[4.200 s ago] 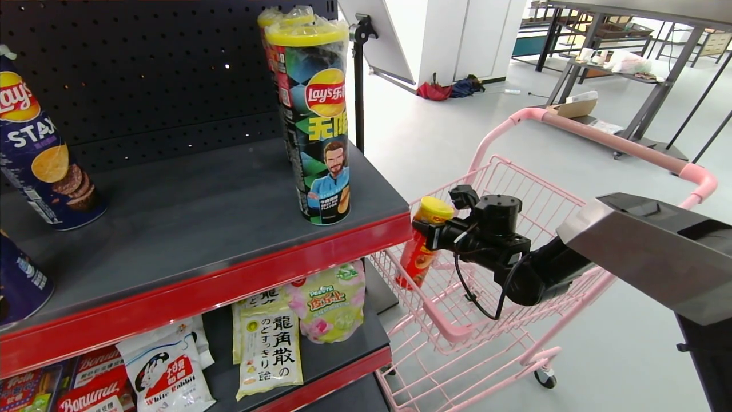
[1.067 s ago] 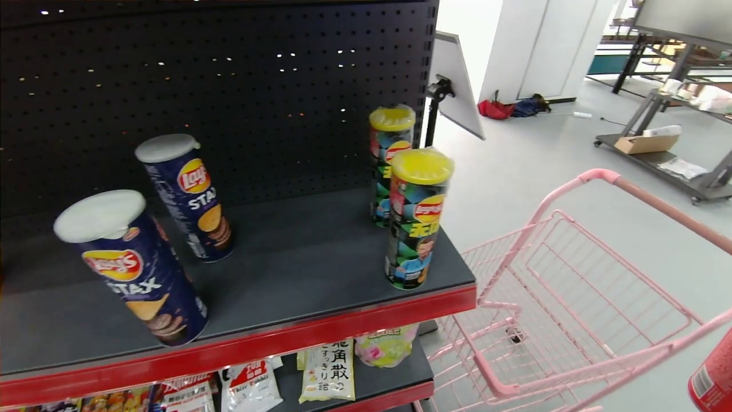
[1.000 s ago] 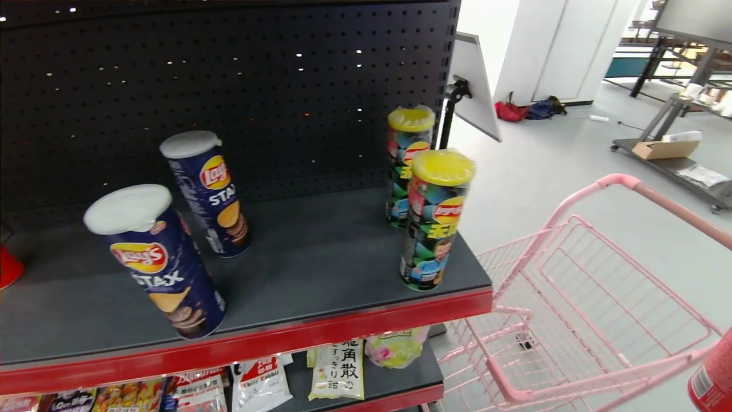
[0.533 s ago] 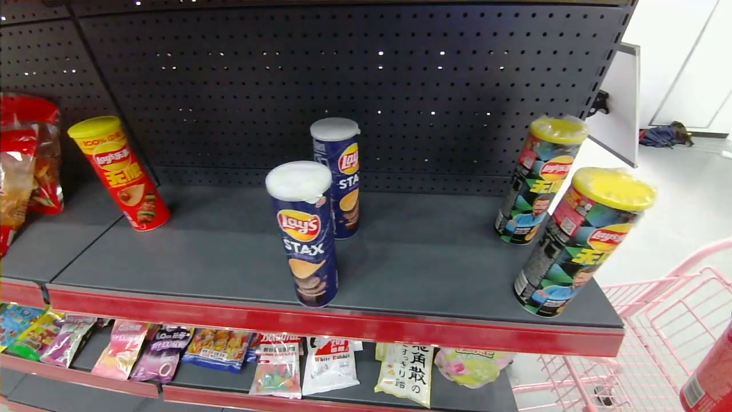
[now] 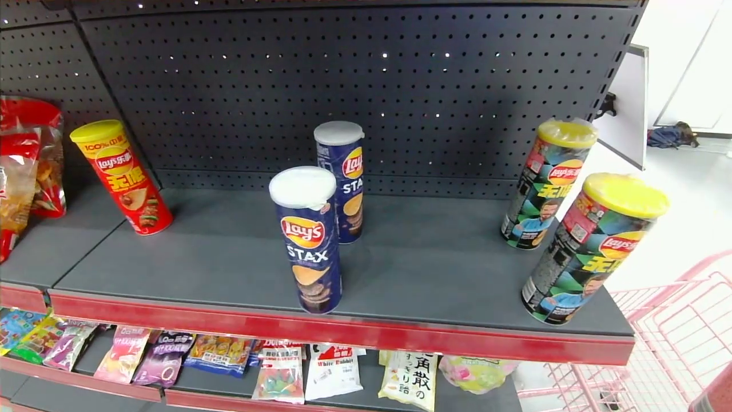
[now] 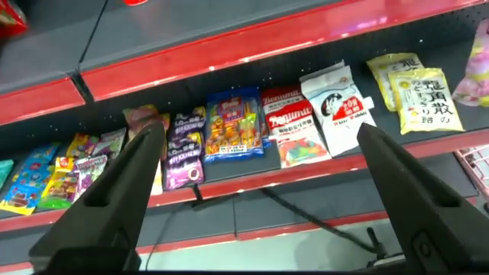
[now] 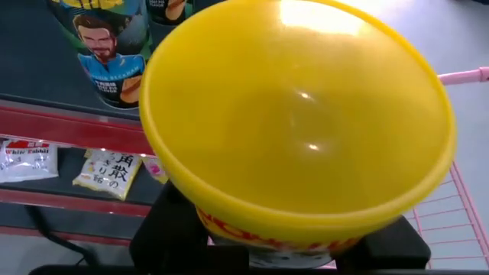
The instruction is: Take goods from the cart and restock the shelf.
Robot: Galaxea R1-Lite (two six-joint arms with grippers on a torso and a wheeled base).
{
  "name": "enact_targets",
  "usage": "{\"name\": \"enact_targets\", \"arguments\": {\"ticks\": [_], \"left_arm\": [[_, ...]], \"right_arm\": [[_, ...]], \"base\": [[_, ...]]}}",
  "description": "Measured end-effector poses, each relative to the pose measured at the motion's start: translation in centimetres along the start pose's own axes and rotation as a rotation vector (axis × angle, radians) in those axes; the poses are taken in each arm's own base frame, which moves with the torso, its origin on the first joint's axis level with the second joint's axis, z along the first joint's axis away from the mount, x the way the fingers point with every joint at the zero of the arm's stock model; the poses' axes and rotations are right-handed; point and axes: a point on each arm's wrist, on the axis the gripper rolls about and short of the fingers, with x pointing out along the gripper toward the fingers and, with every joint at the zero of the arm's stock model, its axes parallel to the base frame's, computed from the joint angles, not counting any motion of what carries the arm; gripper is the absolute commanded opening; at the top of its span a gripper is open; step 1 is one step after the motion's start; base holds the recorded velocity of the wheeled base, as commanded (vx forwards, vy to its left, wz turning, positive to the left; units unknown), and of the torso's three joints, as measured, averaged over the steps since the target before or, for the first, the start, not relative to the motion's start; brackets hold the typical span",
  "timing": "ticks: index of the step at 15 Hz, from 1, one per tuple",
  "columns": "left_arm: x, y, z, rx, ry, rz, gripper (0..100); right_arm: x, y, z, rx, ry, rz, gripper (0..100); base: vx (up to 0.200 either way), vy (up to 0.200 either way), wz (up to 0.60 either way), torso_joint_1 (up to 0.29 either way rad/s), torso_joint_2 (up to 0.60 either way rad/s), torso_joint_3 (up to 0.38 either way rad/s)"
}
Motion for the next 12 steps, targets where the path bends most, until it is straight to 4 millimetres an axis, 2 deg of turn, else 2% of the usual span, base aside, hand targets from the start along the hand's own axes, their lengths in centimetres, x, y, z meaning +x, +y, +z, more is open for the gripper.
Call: {"name": "enact_targets", "arguments": {"ticks": [12], "left_arm": [[0.15, 0.01, 0.08, -0.005, -0.023, 0.005, 100]], "right_arm": [[-0.13, 0.06, -0.3, -0.002, 0.0, 0.006, 0]], "base": [[0.0, 0.2, 0.0, 0.003, 0.0, 0.002]]}}
